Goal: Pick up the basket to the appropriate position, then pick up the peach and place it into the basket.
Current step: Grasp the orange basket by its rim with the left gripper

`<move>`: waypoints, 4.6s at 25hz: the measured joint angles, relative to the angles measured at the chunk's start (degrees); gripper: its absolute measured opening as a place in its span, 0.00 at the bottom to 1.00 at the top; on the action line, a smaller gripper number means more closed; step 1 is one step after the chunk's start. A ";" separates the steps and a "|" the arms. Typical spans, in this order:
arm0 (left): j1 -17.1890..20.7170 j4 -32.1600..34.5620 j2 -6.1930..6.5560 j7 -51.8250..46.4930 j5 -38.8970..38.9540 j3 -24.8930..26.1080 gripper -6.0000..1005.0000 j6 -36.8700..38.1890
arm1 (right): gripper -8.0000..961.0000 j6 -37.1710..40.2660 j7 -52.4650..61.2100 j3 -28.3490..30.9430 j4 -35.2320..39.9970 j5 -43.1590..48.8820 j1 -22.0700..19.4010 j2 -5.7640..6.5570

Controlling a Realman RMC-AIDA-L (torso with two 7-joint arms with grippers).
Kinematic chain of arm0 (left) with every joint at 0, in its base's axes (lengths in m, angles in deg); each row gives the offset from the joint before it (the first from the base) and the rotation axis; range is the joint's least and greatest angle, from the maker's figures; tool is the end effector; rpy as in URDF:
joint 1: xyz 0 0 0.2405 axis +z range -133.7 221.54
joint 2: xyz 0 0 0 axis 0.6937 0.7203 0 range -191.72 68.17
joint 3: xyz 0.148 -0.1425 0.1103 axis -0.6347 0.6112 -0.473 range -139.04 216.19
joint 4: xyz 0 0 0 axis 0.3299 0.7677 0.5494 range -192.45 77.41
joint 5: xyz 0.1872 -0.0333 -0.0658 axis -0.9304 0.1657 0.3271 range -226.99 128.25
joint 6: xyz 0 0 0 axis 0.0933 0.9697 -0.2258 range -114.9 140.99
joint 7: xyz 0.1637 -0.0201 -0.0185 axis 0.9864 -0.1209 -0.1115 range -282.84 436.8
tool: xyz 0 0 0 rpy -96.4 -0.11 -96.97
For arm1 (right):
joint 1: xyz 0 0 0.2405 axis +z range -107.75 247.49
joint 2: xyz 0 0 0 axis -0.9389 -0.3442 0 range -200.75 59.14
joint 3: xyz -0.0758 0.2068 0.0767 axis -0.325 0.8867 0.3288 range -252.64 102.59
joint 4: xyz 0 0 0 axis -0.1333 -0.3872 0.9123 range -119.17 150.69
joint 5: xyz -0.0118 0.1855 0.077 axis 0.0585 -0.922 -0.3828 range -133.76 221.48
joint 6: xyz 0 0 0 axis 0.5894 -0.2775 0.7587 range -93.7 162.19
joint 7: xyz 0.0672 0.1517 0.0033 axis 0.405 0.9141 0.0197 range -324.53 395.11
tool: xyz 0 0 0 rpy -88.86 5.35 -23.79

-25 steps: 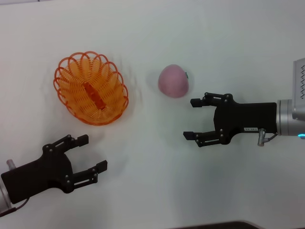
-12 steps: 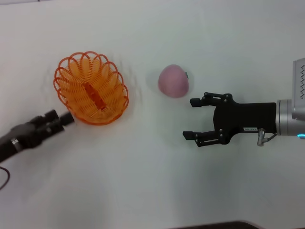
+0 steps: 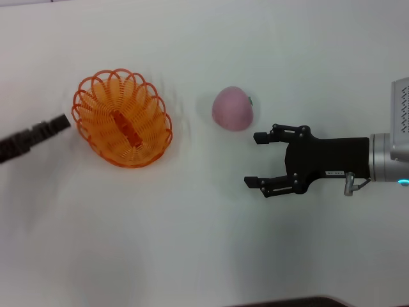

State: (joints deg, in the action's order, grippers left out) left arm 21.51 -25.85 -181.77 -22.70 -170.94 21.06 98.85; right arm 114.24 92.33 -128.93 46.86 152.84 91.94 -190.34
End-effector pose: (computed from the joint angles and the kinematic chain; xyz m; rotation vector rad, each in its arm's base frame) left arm -0.3100 0.2859 0.0053 -2.1462 -1.4932 -0.9018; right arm 0.2751 0.2738 -0.0562 -2.7957 0.3504 0.4837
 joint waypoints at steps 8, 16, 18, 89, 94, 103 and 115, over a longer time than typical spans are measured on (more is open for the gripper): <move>-6.60 6.08 1.82 -7.81 -3.42 -10.11 0.84 -5.05 | 0.97 -0.02 0.23 0.01 0.01 0.17 0.42 0.00; -14.70 11.64 2.95 -14.75 -11.52 -20.54 0.84 -10.11 | 0.96 0.14 0.29 0.03 0.01 0.27 0.44 0.00; -16.87 12.81 3.05 -16.27 -13.90 -23.88 0.84 -10.82 | 0.96 0.18 0.29 0.04 0.01 0.27 0.43 0.00; -38.59 -1.85 0.47 -20.94 -42.08 -42.78 0.24 -25.06 | 0.96 0.08 0.09 -0.14 -1.40 0.26 1.92 0.00; -38.58 -1.60 0.47 -21.97 -42.08 -44.06 0.19 -24.60 | 0.96 0.02 0.08 -0.14 -1.41 0.26 1.93 0.00; -38.12 4.79 0.65 -27.98 -42.09 -43.28 0.19 -17.28 | 0.96 -0.02 0.09 -0.15 -1.41 0.26 1.93 -0.10; -39.23 4.54 4.36 -41.02 -42.08 -40.66 0.10 -7.65 | 0.96 0.31 0.01 -0.14 -1.41 0.26 2.30 -0.20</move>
State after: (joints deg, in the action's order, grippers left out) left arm -17.72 -21.30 -177.41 -63.72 -213.01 -19.60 91.20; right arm 114.55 92.34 -129.07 45.45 153.11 94.24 -190.53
